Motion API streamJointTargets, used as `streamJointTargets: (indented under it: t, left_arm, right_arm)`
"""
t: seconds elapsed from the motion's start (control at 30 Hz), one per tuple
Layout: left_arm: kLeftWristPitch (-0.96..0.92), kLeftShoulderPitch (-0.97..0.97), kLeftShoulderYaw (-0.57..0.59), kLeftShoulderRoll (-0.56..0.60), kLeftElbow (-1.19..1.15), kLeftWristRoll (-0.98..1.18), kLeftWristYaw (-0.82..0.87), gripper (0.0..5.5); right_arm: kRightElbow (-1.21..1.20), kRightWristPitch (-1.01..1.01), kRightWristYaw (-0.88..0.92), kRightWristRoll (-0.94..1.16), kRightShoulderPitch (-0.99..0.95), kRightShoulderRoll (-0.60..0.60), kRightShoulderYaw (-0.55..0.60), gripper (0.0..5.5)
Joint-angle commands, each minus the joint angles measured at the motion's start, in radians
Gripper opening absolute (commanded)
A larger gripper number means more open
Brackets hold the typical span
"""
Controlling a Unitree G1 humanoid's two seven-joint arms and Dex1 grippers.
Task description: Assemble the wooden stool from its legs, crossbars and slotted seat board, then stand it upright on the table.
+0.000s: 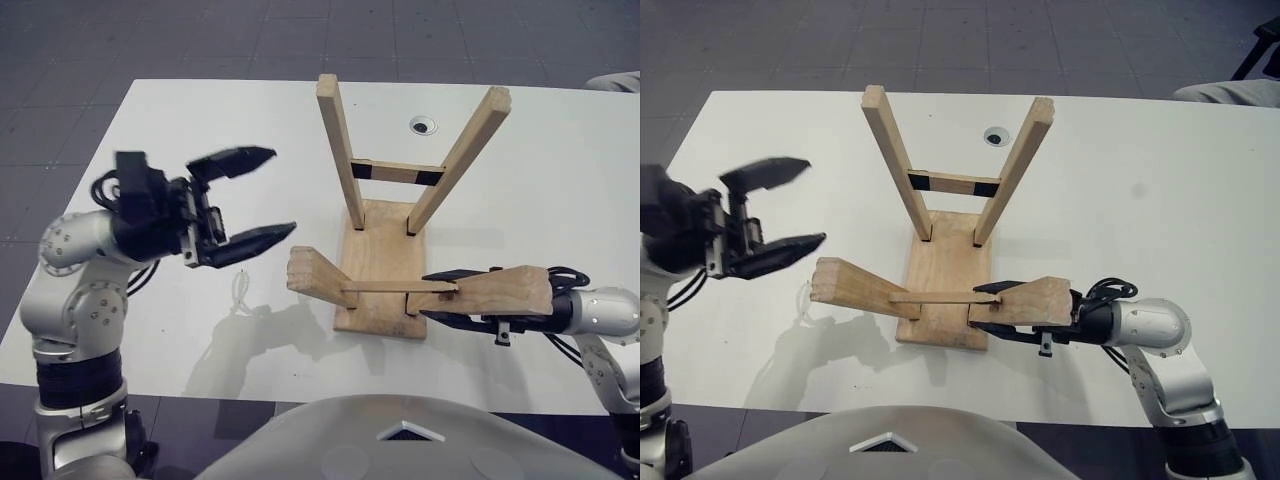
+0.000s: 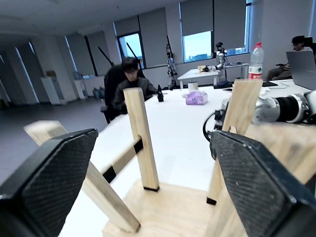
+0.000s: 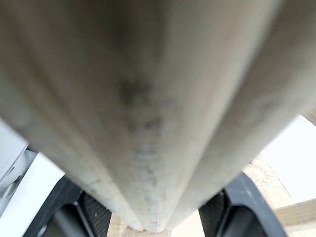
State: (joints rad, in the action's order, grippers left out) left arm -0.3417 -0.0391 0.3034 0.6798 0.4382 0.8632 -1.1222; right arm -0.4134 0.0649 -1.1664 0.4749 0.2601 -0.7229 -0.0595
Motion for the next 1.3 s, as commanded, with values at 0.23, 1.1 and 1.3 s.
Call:
streamJointTargets:
  t: [0.23, 1.1, 1.3]
  left_arm:
    - [-0.221, -0.261, 0.141, 0.035, 0.049, 0.142, 0.597, 4.27]
    - [-0.329, -0.045, -0.720, -0.132, 0.604, 0.064, 1.277, 4.27]
    - [-0.366, 0.026, -0.778, -0.176, 0.580, -0.060, 1.263, 4.27]
  right_arm:
    - [0.108, -0.028, 0.130, -0.171, -0.082, 0.028, -0.118, 2.01]
    - [0.075, -0.084, 0.321, -0.152, -0.167, 0.088, -0.157, 2.01]
    - [0.053, -0.094, 0.292, -0.104, -0.140, 0.073, -0.113, 2.01]
